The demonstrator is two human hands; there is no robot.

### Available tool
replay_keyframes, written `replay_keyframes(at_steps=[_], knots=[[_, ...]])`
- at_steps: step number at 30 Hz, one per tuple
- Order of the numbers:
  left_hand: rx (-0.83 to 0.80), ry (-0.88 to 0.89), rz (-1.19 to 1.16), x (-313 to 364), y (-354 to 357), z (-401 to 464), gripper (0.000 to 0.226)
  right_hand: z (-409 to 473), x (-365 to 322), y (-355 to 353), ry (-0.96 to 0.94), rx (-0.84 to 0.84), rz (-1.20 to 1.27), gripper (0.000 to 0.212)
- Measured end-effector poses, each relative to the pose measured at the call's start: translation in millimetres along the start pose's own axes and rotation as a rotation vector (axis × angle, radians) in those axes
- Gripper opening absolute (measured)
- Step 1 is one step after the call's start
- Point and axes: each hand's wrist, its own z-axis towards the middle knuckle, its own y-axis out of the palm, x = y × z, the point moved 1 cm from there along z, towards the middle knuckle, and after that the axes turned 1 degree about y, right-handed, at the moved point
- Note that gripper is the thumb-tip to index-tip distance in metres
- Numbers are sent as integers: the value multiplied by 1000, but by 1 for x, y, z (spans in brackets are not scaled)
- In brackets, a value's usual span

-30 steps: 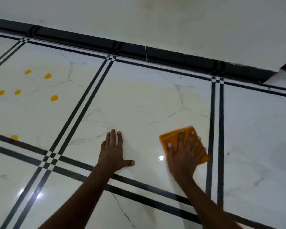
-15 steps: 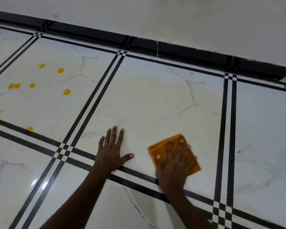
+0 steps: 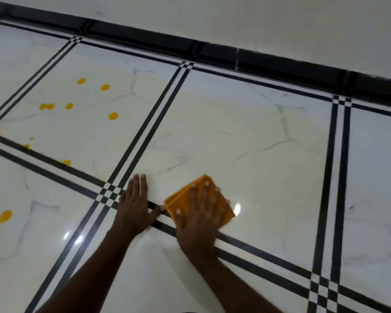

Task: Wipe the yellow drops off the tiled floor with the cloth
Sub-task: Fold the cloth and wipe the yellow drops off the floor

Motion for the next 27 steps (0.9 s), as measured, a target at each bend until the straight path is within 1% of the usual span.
replay_keyframes(at_steps=[1,2,3,5,6,8,10,11,12,13,15,16,17,19,21,22,23,25,26,27], knots=[[4,-15,-9,-8,-2,-2,117,21,-24,11,-135,-66,-5,79],[4,-24,-11,-15,-4,-3,112,52,-34,21,-231,-107,-13,78],[-2,-39,-7,-24,-5,-4,107,82,-36,26,-274,-115,-17,76],[3,-89,-11,-44,-8,-8,103,129,-11,33,-218,-36,-62,72],[17,-123,-11,-56,-9,-12,106,140,6,29,-167,0,-80,71],[32,-169,-15,-69,-9,-20,116,125,36,14,-57,61,-87,74],[50,-188,-42,-79,-7,-28,118,81,23,8,-36,59,-108,77],[51,-177,-52,-81,-6,-28,117,63,9,9,-85,26,-111,78],[43,-159,-56,-83,-7,-27,116,56,-10,17,-184,-23,-114,79],[37,-138,-53,-86,-10,-28,115,64,-32,26,-318,-89,-108,79],[16,-130,-40,-100,-14,-35,113,106,-67,45,-524,-146,-111,78],[-2,-134,-30,-104,-14,-35,112,134,-70,49,-523,-161,-124,77],[-12,-157,-25,-112,-15,-38,112,159,-69,51,-474,-150,-146,77],[-1,-208,-36,-135,-14,-50,112,182,-67,56,-329,-111,-151,78],[18,-221,-60,-141,-10,-59,112,159,-74,55,-215,-46,-102,79],[29,-239,-85,-142,-7,-63,112,135,-88,55,-225,-44,-87,79],[38,-254,-103,-139,-5,-66,110,107,-101,58,-291,-62,-74,79],[58,-266,-113,-137,-2,-71,109,67,-136,71,-536,-133,-37,80],[61,-266,-107,-140,-1,-75,109,61,-157,79,-656,-164,-41,80],[51,-257,-99,-145,-2,-77,110,70,-178,87,-735,-189,-59,79]])
